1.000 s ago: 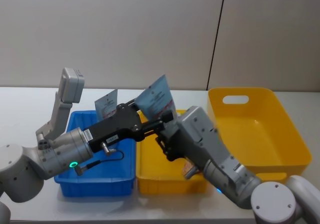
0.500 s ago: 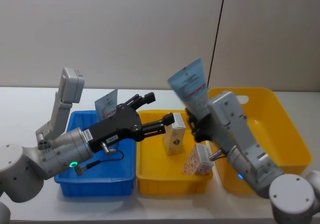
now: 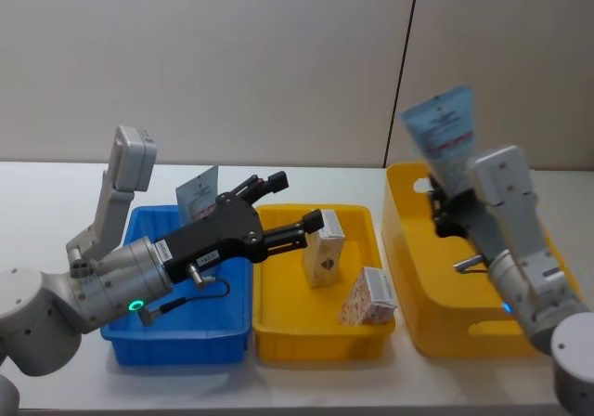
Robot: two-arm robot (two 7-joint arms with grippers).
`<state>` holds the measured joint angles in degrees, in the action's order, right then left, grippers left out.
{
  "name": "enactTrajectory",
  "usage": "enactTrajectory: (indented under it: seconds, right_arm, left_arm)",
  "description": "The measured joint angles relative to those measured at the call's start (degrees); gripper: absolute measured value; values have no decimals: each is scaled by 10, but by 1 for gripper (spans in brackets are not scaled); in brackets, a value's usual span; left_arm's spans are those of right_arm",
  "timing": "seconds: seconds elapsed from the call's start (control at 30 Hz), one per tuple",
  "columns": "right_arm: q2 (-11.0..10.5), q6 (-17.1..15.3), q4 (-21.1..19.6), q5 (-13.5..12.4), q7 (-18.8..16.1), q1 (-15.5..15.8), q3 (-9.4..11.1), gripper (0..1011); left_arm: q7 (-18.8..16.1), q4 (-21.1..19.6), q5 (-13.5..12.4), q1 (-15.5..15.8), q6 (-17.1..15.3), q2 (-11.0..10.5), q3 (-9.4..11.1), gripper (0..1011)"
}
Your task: Bimanual collaborative sorting of washing and personal care products
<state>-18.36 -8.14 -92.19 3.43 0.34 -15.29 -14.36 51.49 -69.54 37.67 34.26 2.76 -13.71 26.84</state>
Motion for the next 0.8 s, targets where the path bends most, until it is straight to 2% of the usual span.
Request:
enactTrajectory:
  seconds: [0.13, 0.23, 0.27, 0.3, 0.37, 0.57, 0.8]
  right_arm:
    - [0, -15, -7, -2, 13, 10, 21, 296]
    - [1, -37, -15, -6, 26, 21, 41, 295]
    - [1, -37, -15, -6, 26, 21, 41, 296]
    - [2, -49, -19, -9, 31, 27, 51, 296]
    - [3, -58, -21, -11, 34, 31, 57, 296]
    - [13, -116, -33, -27, 46, 47, 90, 296]
    - [27, -156, -34, -38, 55, 53, 111, 289]
  left_arm:
    - [0, 0, 0, 0, 0, 0, 0, 1001]
    - [0, 0, 0, 0, 0, 0, 0, 1001]
    - [0, 0, 0, 0, 0, 0, 0, 1001]
    - [0, 0, 0, 0, 0, 0, 0, 1001]
    - [0, 0, 0, 0, 0, 0, 0, 1001]
    - [0, 0, 0, 0, 0, 0, 0, 1001]
    - [0, 0, 0, 0, 0, 0, 0, 1001]
